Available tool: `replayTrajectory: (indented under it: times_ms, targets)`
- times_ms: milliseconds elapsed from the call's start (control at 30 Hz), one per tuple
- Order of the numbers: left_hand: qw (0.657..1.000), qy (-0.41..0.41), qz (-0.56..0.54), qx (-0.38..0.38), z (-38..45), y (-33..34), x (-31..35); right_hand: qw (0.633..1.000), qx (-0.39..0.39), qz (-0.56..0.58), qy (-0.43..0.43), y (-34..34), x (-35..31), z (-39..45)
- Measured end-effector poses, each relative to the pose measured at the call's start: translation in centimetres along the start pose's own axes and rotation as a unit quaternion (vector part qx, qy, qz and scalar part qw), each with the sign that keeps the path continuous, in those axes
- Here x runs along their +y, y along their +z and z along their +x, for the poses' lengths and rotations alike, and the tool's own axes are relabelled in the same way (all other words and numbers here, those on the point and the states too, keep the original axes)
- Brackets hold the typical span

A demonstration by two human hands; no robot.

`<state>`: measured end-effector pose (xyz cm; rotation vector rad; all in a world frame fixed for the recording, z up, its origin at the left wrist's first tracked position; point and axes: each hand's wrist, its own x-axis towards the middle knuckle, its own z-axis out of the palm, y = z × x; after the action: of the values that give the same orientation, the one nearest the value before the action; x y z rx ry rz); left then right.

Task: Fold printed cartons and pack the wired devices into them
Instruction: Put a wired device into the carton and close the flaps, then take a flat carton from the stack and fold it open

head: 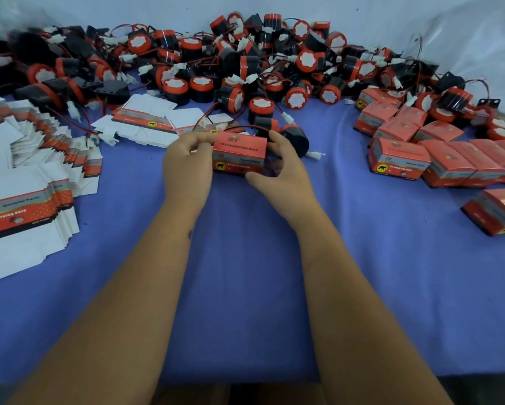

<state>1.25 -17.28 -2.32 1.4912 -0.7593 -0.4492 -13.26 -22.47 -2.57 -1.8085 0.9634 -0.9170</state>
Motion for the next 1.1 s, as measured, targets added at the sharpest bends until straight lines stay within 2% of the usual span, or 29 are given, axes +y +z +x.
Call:
replayTrajectory:
  times_ms: [133,267,333,400,467,533,600,667,733,767,800,867,933,1033,1100]
  targets:
    - [0.997,-0.01,-0.064,0.052,0.4,-0.1,0.2,0.994,0.005,-0.11,-0.019,0.5,-0.2,0.4]
    - [0.984,0.001,-0.17,0.05,0.5,-0.6,0.7,0.995,0.029,-0.045,-0.088,0.7,-0.9,0.0]
    - [0.983,0.008,-0.183,0.03,0.3,-0.6,0.7,0.988,0.114,0.004,-0.099,0.4,-1.4,-0.1]
    - [0.99,0.006,-0.14,0.009,0.2,-0.3,0.6,0.966,0.241,0.037,-0.086,-0.5,-1.8,0.1]
    - [0.997,0.003,-0.081,-0.009,0.2,-0.1,0.2,0.933,0.355,0.04,-0.044,-2.1,-1.5,0.4]
    - [0.999,0.004,-0.029,-0.018,0.3,0.1,-0.1,0.893,0.45,0.001,0.035,-3.7,-0.5,0.8]
    - [0.999,0.015,0.036,-0.017,0.3,0.2,-0.3,0.866,0.487,-0.034,0.107,-4.5,0.3,1.1]
    - [0.993,0.038,0.108,-0.015,0.2,0.3,-0.4,0.854,0.497,-0.062,0.138,-4.4,0.2,1.1]
    - [0.981,0.075,0.178,-0.035,0.3,0.3,-0.5,0.861,0.49,-0.088,0.104,-4.1,0.0,1.1]
    - [0.969,0.09,0.221,-0.061,0.5,0.4,-0.6,0.876,0.468,-0.087,0.081,-3.8,-0.2,1.1]
    - [0.951,0.096,0.277,-0.096,0.6,0.6,-0.8,0.896,0.431,-0.077,0.072,-3.5,-0.2,1.1]
    - [0.894,0.09,0.406,-0.166,0.6,0.7,-0.8,0.933,0.347,-0.048,0.079,-2.9,-0.2,1.1]
    - [0.854,0.09,0.476,-0.189,0.6,0.8,-1.0,0.954,0.291,-0.04,0.062,-2.2,-0.3,0.9]
    - [0.868,0.075,0.471,-0.138,0.4,0.9,-0.8,0.972,0.204,-0.111,-0.034,-0.6,-1.0,0.6]
    - [0.876,0.068,0.468,-0.094,0.3,0.9,-0.6,0.972,0.106,-0.177,-0.115,0.7,-1.3,0.3]
